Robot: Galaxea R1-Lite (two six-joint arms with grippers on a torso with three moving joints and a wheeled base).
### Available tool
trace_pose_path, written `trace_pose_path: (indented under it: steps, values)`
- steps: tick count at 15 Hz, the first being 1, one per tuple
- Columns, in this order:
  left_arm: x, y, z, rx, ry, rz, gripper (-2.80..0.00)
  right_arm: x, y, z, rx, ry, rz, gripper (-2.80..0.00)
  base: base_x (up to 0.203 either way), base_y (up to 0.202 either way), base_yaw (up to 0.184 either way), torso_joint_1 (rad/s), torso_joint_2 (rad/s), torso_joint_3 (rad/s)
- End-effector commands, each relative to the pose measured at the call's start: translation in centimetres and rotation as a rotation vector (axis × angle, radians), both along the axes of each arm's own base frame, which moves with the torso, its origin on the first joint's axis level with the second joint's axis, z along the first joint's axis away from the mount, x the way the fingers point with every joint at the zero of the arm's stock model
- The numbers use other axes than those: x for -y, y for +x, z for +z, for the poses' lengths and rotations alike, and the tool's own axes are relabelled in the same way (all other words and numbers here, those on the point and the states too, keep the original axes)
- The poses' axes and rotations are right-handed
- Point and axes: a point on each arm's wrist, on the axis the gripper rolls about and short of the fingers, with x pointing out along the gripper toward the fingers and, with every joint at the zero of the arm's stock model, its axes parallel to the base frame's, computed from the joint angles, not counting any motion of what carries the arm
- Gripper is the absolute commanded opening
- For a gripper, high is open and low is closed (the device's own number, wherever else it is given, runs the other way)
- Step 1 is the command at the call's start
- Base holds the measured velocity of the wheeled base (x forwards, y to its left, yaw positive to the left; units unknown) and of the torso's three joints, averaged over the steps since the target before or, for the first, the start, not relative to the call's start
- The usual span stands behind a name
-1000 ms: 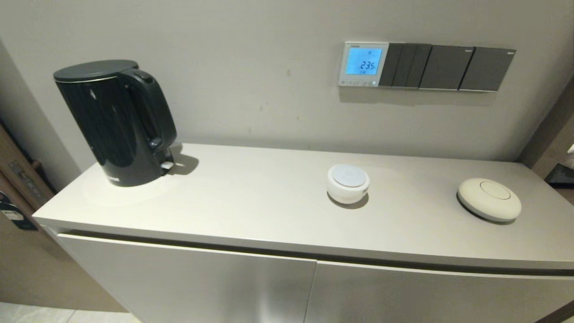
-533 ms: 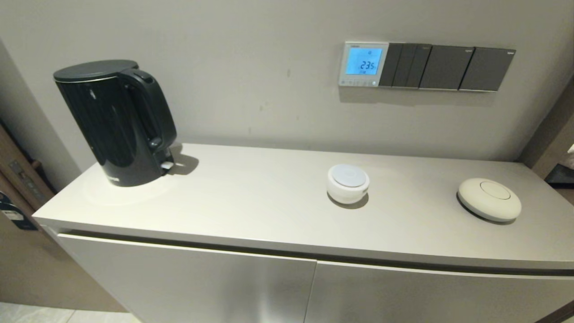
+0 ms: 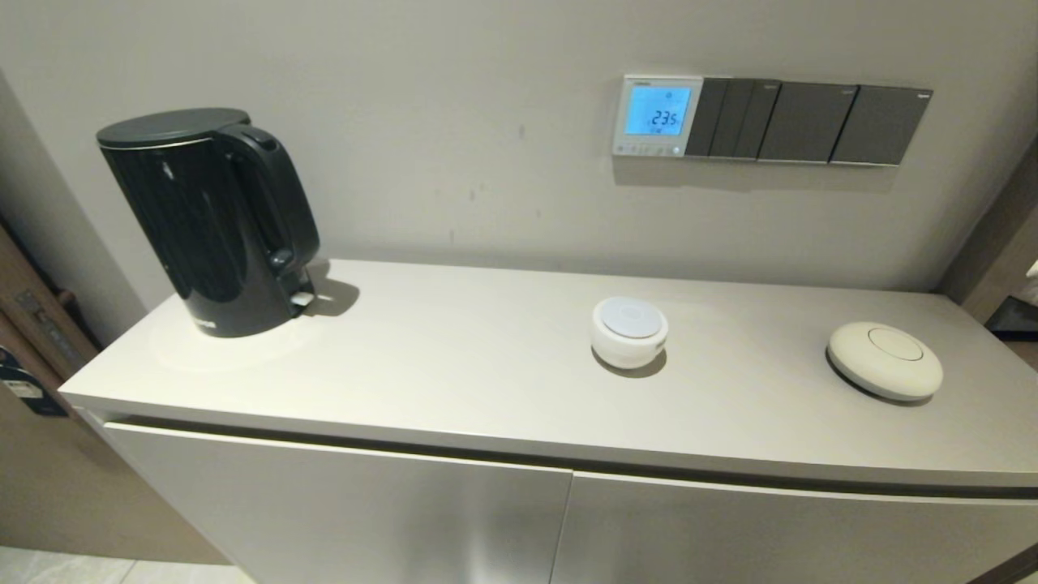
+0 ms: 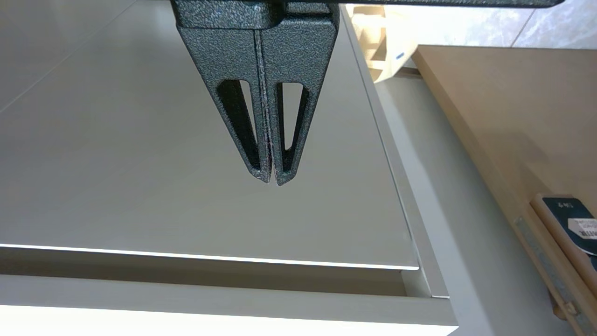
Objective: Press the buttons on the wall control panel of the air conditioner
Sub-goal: Turn off the central air conditioner
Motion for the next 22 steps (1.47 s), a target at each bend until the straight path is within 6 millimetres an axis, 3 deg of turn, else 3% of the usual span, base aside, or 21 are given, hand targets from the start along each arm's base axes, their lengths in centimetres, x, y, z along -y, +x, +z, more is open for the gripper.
trace_pose_path:
  steps: [1,22]
  values:
    - [0.00,0.00,0.00,0.000,0.000,0.001,-2.80,0.00,0.04,-0.08,-0.005,0.000,0.000,-2.80,0.000,0.000,0.000,0.000,0.00,0.000]
    - [0.00,0.00,0.00,0.000,0.000,0.001,-2.80,0.00,0.04,-0.08,-0.005,0.000,0.000,-2.80,0.000,0.000,0.000,0.000,0.00,0.000]
